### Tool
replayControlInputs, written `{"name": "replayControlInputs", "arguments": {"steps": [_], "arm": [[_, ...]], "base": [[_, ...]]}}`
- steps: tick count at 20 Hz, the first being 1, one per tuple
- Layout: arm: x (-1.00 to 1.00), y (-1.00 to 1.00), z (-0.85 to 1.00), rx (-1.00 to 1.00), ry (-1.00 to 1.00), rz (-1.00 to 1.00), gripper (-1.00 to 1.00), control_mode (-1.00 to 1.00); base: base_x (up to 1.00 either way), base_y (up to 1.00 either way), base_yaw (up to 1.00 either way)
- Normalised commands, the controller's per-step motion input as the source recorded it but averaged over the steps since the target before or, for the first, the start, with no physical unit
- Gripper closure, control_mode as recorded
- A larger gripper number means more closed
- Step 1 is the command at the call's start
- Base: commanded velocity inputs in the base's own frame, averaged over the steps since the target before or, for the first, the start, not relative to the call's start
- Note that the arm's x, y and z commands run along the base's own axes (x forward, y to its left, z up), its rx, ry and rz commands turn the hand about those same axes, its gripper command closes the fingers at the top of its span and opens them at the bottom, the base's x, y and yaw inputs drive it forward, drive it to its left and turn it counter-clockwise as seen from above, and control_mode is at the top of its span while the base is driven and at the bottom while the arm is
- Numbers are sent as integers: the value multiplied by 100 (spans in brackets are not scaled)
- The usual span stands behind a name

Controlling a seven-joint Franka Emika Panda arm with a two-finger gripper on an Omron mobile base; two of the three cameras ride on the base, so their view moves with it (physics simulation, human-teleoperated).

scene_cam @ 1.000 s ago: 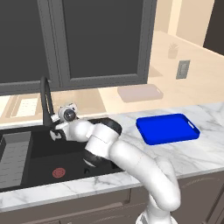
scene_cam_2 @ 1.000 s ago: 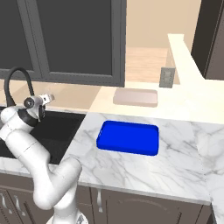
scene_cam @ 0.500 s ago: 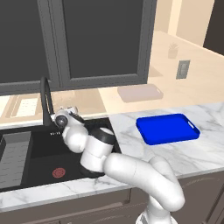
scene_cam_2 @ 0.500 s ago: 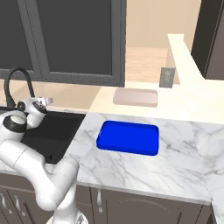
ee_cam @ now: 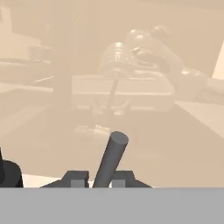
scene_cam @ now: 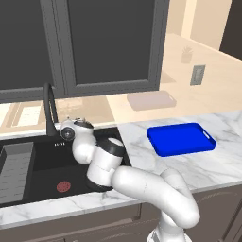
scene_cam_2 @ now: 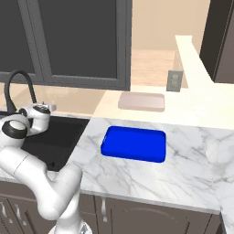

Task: Pick up all produce items and place them in the sink. Turn on the sink faucet to wash them. Then turn the sink off and put them in the tray.

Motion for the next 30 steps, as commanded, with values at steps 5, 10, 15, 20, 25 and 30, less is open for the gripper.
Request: {"name": "replayControlInputs", "arguments": {"steps": [5,10,15,20,25,30], "arm": [[0,-55,-20,7,2,0,100,-100],[0,-45,-16,5,5,0,100,-100],[0,-42,-16,4,10,0,100,-100],[0,-44,-20,3,14,0,100,-100],[-6,-49,-30,5,16,0,100,-100],[-7,-49,-33,5,16,0,100,-100]], "base": [[0,0,0],[0,0,0],[0,0,0],[0,0,0],[0,0,0],[0,0,0]]}}
